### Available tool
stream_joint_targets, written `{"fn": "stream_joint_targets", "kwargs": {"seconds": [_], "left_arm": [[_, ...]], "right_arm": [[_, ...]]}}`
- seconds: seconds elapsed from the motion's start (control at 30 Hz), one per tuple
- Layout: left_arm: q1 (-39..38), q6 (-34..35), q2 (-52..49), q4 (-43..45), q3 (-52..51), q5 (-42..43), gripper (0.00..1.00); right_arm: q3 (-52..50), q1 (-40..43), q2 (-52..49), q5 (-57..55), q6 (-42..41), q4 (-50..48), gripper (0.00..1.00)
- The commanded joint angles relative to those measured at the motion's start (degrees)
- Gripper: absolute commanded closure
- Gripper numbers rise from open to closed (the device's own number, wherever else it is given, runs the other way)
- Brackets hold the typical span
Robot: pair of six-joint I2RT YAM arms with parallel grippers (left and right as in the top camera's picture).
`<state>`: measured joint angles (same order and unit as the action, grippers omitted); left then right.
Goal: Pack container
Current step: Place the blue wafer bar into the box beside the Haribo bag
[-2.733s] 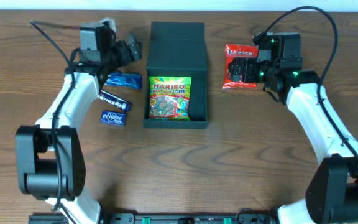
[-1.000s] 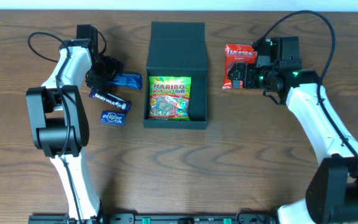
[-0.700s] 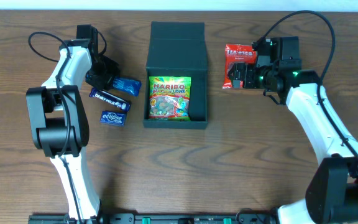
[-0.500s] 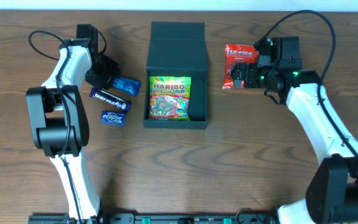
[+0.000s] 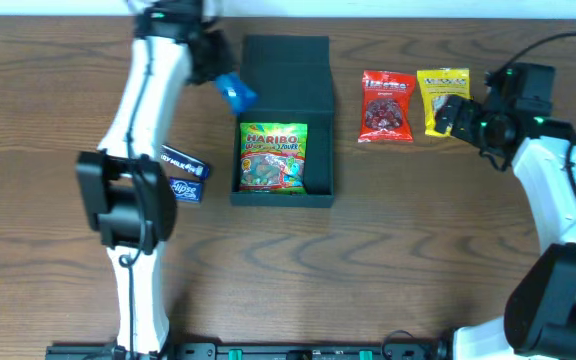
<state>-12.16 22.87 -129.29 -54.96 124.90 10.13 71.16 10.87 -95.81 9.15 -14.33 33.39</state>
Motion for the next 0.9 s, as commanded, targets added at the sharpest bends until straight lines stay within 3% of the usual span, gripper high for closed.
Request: {"fn": "stream_joint_targets", "kwargs": {"seconds": [0.0,0.3,0.6,0.8,0.83,0.87], "left_arm": [[-6.1,-6.4,0.1,-1.3,1.2,1.6,0.94],[-20.5,-7.5,0.1,-9.4,0.8,1.3,0.94],[-21.6,-13.9,0.0,-11.0,-1.9,1.1,0.94],[-21.6,-14.1,0.0,-10.8,-3.7,0.0,0.94],[-21.6,-13.9,0.0,-10.7,-3.7,0.0,0.89],[-21.6,-13.5,0.0,-10.6,-3.7,0.0,0.66]], "right_arm": [[0.5,1.6,1.0,0.1,-1.1,0.0,0.01],[0.5,3.1,1.0,0.1,-0.8,0.2,0.01],[0.5,3.1,1.0,0.1,-0.2,1.1,0.01],[0.5,3.1,1.0,0.1,-0.2,1.6,0.01],[0.5,3.1,1.0,0.1,-0.2,1.6,0.01],[0.5,3.1,1.0,0.1,-0.2,1.6,0.01]]}}
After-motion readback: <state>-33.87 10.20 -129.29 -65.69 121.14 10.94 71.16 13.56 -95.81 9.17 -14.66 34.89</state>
